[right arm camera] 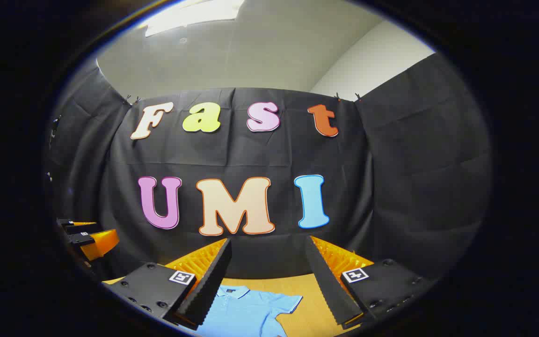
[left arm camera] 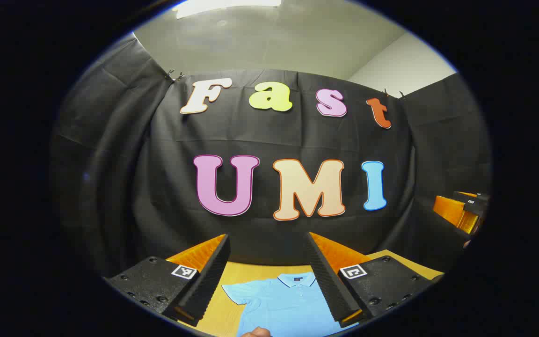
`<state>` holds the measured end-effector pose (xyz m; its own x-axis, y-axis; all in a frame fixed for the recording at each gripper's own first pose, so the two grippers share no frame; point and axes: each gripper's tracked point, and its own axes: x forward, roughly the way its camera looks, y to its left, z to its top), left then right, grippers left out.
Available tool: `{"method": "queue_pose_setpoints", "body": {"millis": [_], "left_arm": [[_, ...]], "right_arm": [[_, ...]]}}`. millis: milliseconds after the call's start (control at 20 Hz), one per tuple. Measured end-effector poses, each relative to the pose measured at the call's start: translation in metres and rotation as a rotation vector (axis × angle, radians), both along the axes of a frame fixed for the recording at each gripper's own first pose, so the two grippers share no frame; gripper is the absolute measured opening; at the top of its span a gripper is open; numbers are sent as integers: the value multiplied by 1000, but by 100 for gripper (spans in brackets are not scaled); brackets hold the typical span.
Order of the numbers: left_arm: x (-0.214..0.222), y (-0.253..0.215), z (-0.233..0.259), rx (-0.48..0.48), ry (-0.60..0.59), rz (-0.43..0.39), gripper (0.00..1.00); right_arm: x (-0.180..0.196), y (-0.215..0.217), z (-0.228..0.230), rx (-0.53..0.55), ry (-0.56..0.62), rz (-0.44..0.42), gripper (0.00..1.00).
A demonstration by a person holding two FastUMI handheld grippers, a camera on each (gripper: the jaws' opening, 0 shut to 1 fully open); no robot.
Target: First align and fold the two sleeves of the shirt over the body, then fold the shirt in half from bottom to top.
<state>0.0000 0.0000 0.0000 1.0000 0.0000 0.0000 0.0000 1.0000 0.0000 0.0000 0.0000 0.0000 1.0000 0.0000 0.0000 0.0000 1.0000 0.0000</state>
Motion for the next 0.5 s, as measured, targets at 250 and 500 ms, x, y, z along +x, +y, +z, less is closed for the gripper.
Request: {"method": "queue_pose_setpoints", "body": {"millis": [250, 500], "left_arm": [[1, 4, 5, 11, -17, 11, 94], [-2, 7, 10, 20, -32, 24, 94]], "right_arm": [[2, 3, 1, -14, -6, 10, 98], [3, 6, 0, -6, 6, 22, 98]]}}
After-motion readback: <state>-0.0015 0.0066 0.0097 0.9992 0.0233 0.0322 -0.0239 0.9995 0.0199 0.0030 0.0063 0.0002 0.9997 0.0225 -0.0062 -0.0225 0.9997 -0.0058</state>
